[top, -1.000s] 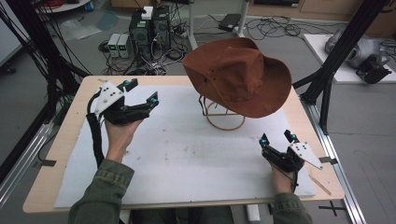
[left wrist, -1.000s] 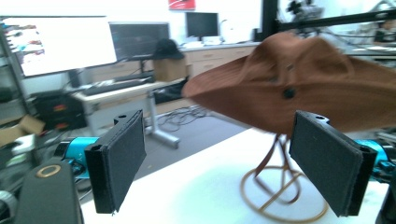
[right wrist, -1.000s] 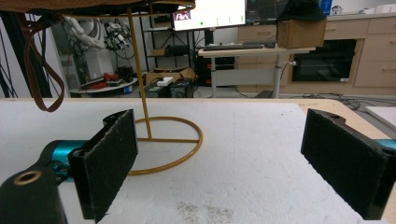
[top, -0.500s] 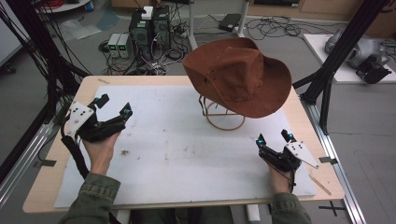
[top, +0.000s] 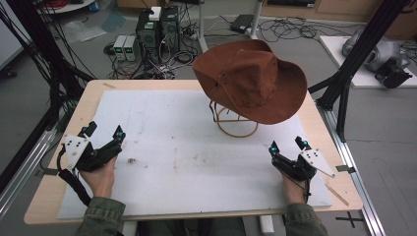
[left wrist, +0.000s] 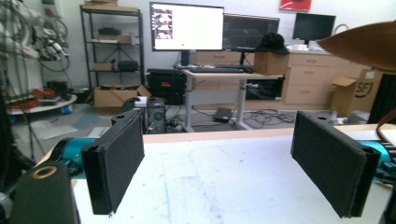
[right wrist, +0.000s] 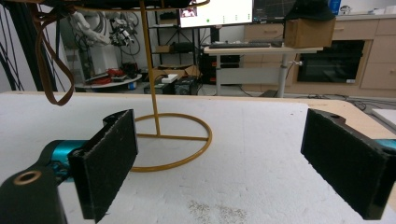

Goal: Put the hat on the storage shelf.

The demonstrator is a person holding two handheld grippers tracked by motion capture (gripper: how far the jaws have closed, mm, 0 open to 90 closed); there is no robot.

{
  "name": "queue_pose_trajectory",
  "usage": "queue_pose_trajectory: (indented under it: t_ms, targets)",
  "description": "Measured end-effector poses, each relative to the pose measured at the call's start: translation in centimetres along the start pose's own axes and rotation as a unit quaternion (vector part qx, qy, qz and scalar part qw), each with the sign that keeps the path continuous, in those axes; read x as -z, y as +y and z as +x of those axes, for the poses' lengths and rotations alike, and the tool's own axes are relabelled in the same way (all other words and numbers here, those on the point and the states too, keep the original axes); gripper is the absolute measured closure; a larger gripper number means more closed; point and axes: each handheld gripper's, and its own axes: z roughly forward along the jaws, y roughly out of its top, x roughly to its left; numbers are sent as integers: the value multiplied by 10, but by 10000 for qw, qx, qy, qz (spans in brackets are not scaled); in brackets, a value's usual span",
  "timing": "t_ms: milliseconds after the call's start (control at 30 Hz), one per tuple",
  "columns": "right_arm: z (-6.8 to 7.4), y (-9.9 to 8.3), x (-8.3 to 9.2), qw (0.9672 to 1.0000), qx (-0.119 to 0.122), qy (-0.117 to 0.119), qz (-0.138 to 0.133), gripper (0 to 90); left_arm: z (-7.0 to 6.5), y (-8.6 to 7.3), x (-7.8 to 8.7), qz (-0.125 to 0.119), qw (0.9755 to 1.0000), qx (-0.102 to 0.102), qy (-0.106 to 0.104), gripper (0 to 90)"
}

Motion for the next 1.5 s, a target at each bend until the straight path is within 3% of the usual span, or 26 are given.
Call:
queue_pose_trajectory:
  t_ms: [133,367,1000,1133,1500]
  targets:
    - [0,0,0,10000,7,-2,1,101,-1,-12,7,73,9997,-125,202,167]
    - [-1,0,1,10000,-15,-25,0,101,7,-23,17,120,9986,-91,514,162]
    - [-3,0,2,10000,-4,-37,3,101,8,-26,21,158,9990,-48,412,161]
    - [-3,0,3,10000,6,-37,2,102,6,-27,19,220,9990,-162,342,161]
    - [-4,0,5,10000,18,-46,8,101,2,-28,19,226,9994,-138,236,162]
